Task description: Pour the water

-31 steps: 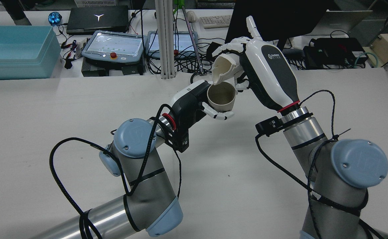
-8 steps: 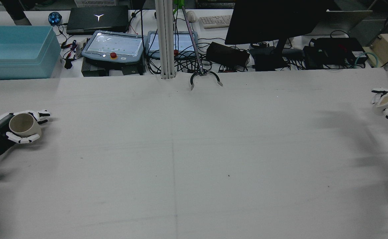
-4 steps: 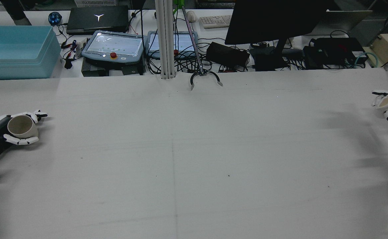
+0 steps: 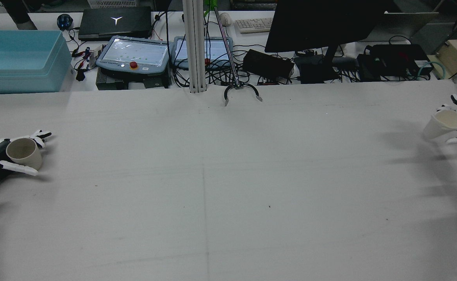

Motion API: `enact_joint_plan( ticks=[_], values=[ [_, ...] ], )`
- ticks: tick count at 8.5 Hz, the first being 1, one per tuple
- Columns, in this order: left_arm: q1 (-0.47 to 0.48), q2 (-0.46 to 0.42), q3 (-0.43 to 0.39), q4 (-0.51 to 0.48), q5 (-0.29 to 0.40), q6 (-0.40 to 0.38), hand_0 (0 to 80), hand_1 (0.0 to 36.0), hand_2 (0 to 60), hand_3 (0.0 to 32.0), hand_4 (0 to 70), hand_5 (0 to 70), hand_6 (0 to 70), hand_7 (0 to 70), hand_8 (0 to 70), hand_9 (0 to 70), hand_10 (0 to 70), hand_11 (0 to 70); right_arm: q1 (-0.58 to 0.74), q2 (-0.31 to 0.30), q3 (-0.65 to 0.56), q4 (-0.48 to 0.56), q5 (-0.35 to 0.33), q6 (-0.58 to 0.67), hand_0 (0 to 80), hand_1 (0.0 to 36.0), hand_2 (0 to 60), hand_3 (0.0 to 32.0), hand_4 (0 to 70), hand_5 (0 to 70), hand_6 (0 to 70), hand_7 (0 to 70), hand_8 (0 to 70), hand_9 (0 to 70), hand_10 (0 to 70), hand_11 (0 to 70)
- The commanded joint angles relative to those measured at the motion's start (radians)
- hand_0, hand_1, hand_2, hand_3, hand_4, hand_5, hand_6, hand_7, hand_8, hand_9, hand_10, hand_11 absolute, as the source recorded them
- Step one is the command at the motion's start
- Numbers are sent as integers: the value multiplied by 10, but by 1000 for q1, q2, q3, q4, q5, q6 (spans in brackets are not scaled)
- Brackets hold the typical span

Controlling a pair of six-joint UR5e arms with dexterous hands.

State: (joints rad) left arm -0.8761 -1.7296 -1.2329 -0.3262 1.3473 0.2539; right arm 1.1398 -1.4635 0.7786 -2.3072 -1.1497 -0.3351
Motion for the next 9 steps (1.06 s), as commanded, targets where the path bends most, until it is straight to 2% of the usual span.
enact_joint_plan(
  ticks=[1, 2, 4, 5, 6, 7, 8, 9],
  values=[
    [-6, 1, 21, -16, 0, 2, 624, 215, 0, 0, 283, 0, 146, 127, 33, 11, 11, 38, -11, 11, 4, 3, -7, 1, 554, 186, 0, 280, 0, 66, 24, 0, 0, 0, 0, 0],
    [-9, -1, 20, -20, 0, 1, 620, 209, 0, 0, 286, 0, 147, 130, 33, 12, 13, 40, -11, 12, 23, 3, -8, 1, 547, 182, 0, 320, 0, 65, 23, 0, 0, 0, 0, 0],
    [-64, 1, 20, -39, 1, -13, 641, 215, 0, 0, 273, 0, 144, 124, 31, 10, 10, 38, -11, 9, 65, -1, -10, 1, 545, 185, 0, 320, 0, 64, 6, 0, 0, 0, 0, 0],
    [-114, 40, 15, -74, 3, -19, 652, 229, 0, 0, 211, 0, 133, 110, 24, 8, 3, 30, -12, 9, 94, -8, -12, 1, 546, 193, 0, 320, 0, 65, 5, 0, 0, 0, 0, 0],
    [-167, 86, 15, -100, 19, -43, 622, 214, 0, 0, 173, 0, 120, 95, 17, 5, 0, 18, -12, 6, 126, -11, -12, -1, 548, 197, 0, 320, 0, 66, 13, 0, 0, 0, 0, 0],
    [-243, 116, 15, -128, 54, -57, 621, 217, 0, 0, 155, 0, 114, 85, 13, 3, 0, 16, -12, 8, 157, -17, -28, -1, 551, 206, 0, 320, 0, 67, 25, 0, 0, 0, 0, 0],
    [-358, 140, 13, -146, 135, -73, 606, 211, 0, 0, 158, 0, 113, 82, 12, 2, 0, 18, 14, 8, 210, -65, -59, -1, 553, 211, 0, 320, 0, 69, 36, 0, 0, 0, 0, 0],
    [-498, 139, -23, -139, 265, -96, 578, 191, 0, 0, 159, 0, 112, 82, 12, 2, 0, 15, 68, -3, 347, -159, -82, 1, 553, 215, 0, 320, 0, 68, 48, 0, 0, 0, 0, 0]
  ],
)
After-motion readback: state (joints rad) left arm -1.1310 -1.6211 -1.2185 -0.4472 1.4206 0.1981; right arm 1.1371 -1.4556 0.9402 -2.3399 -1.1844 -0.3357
